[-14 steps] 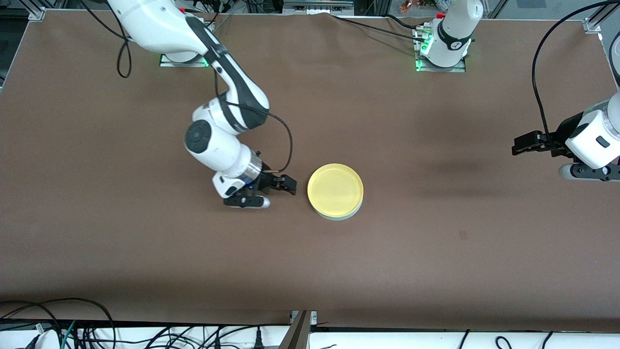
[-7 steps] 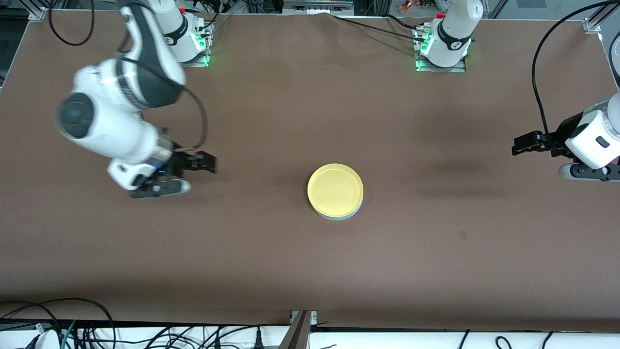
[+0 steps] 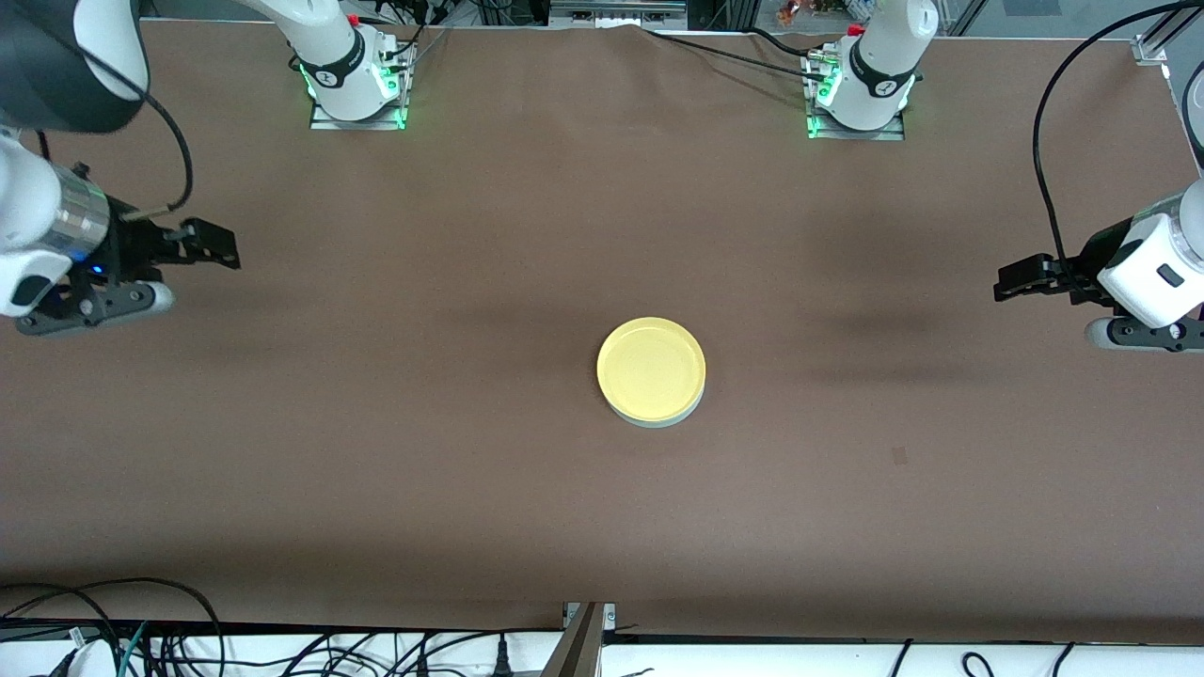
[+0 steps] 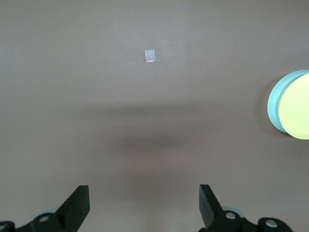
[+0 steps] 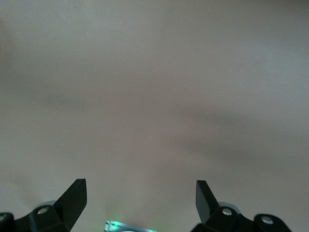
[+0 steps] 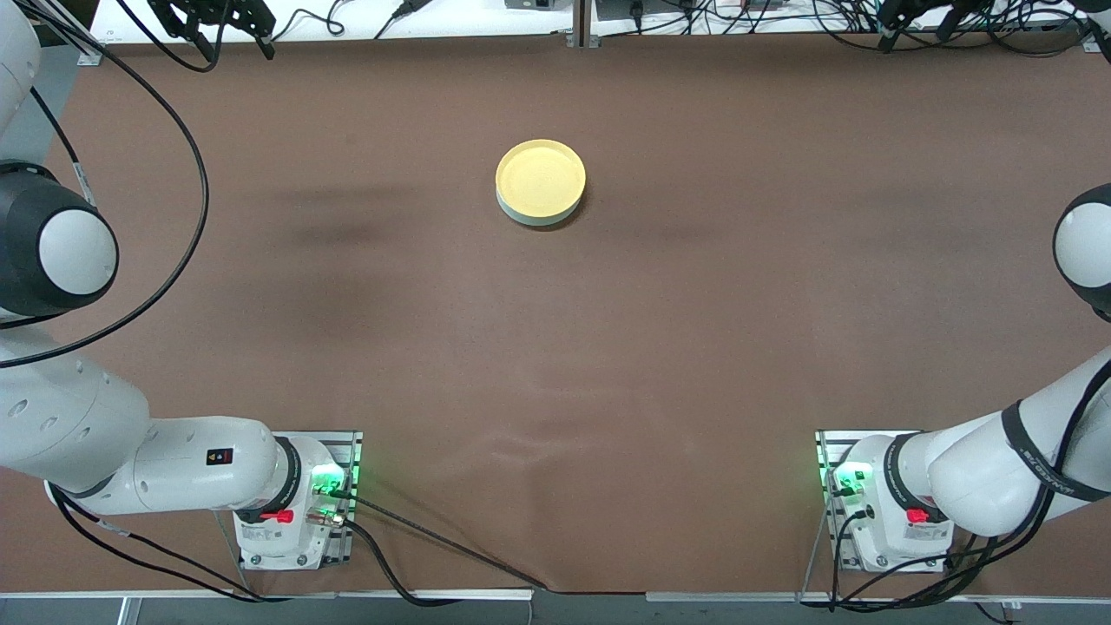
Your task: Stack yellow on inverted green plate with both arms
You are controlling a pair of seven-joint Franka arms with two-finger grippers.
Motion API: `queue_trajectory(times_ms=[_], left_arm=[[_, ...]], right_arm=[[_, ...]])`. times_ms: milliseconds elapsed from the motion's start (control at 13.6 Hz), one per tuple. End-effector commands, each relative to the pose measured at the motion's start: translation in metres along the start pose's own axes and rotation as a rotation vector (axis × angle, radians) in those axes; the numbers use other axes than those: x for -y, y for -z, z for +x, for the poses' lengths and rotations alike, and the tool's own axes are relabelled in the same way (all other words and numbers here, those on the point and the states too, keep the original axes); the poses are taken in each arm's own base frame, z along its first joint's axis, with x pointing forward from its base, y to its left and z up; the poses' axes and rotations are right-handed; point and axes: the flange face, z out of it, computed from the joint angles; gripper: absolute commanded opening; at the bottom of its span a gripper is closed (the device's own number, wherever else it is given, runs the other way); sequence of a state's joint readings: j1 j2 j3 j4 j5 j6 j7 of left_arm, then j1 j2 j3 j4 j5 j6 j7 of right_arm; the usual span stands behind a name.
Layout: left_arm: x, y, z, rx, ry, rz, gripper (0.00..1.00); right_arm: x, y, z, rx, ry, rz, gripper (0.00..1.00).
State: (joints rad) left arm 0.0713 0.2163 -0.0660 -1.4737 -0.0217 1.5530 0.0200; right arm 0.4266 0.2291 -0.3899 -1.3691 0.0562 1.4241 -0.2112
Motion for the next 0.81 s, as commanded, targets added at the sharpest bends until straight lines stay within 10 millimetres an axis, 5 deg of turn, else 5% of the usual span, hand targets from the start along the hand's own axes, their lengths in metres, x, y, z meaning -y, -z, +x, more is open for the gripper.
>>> queue_trajectory(times_ms=[0,663,736], left_arm=[[0.0,0.004,0.001,-0.012,-0.006,-0.03,1.0],[-0.001,0.003,0.002,-0.011,-0.006,-0.031,1.0],[0.0,0.003,0.002,-0.011,-0.005,-0.031,1.0]], right_arm=[[-0.001,0.037,-0.038,-0.009,0.0,-0.003,1.0],[-0.009,0.032,-0.047,-0.024,-0.005,0.03,1.0],[-0.023,0.032,-0.048,-0.035,-0.026,0.045,1.0]])
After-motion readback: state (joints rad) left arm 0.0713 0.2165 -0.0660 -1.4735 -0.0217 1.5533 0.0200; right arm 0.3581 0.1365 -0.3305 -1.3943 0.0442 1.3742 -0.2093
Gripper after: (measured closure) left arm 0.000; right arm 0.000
